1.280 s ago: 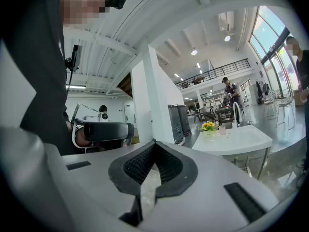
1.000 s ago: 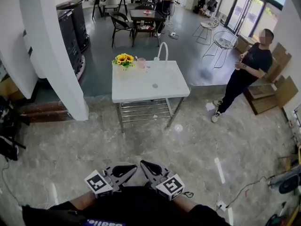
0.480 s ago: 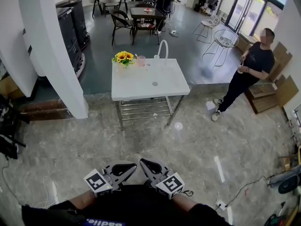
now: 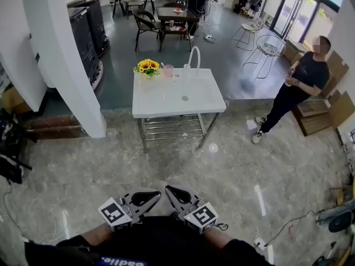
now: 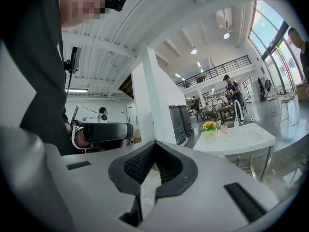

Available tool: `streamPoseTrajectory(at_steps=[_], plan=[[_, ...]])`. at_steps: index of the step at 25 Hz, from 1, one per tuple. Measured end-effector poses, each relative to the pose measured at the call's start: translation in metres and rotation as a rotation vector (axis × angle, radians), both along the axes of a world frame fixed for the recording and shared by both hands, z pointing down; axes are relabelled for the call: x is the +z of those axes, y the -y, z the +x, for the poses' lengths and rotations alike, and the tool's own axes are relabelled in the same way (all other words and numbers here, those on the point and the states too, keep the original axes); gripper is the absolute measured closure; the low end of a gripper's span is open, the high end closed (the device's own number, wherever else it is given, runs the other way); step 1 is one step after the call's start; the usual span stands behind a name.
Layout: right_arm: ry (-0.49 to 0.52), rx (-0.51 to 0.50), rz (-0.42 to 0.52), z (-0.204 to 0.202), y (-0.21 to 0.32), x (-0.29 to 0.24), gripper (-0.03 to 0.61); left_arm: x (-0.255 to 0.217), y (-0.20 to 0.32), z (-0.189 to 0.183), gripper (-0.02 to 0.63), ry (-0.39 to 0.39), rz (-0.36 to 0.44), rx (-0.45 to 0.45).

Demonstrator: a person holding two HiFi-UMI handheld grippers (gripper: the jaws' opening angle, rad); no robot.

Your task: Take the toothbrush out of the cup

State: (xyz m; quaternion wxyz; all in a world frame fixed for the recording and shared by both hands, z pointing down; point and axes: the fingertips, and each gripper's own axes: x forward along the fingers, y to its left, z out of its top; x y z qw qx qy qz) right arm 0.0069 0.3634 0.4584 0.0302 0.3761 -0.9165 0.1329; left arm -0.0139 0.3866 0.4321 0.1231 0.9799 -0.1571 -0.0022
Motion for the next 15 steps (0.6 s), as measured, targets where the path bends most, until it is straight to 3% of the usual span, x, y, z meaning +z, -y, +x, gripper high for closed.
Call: streamPoseTrajectory(at_steps=[7, 15], plan=[[0.013, -0.023, 0.002, 0.027, 0.008, 0.002, 0.567, 0.007, 0.010, 0.022, 0.614, 0.050, -0.008, -0.050], [0.010, -0.062, -0.012, 0.051, 0.018, 0.008, 0.567, 0.014, 0.018, 0.044, 0.614, 0.013, 0.001, -0.080]])
